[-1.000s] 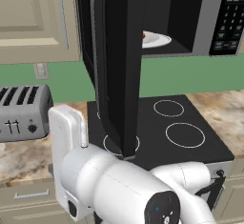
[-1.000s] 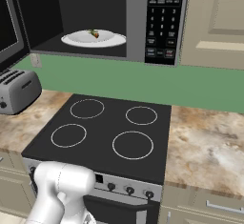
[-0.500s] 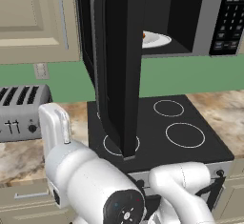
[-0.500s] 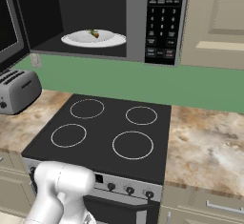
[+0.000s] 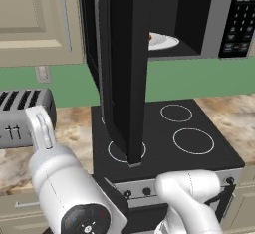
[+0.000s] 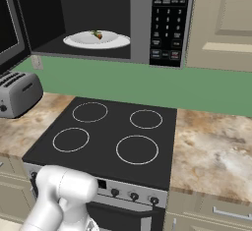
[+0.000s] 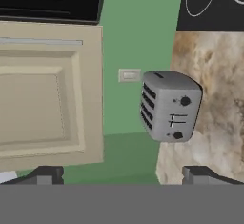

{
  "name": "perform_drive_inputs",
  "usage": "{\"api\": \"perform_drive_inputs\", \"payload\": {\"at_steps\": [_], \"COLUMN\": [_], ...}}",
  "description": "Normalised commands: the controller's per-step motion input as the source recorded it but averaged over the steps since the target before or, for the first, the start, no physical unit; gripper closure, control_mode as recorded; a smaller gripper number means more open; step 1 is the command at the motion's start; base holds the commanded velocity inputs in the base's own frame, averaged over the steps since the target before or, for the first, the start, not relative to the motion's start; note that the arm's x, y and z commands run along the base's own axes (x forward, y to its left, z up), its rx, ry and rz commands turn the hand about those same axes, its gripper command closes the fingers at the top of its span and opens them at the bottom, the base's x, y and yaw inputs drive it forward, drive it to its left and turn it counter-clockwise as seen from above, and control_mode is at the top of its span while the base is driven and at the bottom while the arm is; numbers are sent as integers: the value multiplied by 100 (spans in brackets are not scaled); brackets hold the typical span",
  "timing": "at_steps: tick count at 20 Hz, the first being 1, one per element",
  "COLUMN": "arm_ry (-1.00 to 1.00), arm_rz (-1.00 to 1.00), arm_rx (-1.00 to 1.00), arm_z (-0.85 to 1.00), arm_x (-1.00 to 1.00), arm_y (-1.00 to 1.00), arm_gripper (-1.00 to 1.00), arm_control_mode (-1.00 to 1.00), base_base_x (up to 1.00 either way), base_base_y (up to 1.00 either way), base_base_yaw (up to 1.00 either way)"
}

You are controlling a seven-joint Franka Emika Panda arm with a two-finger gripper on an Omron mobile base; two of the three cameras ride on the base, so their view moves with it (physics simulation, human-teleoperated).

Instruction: Transport the fish from the fridge to the microwave and turn on the microwave.

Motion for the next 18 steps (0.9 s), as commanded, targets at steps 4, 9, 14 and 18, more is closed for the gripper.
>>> {"api": "perform_drive_inputs", "payload": {"at_steps": [4, 9, 14, 18], "arm_ry": [-6, -8, -4, -1], "arm_rz": [-14, -9, -5, -4], "arm_rx": [0, 0, 1, 4], "arm_z": [0, 0, 0, 0], "arm_x": [8, 7, 1, 0], "arm_y": [23, 14, 2, -4], "arm_gripper": [-100, -100, -100, -100], "arm_control_mode": [-100, -100, -100, -100], "base_base_x": [0, 0, 0, 0], "base_base_y": [0, 0, 0, 0], "base_base_yaw": [0, 0, 0, 0]}}
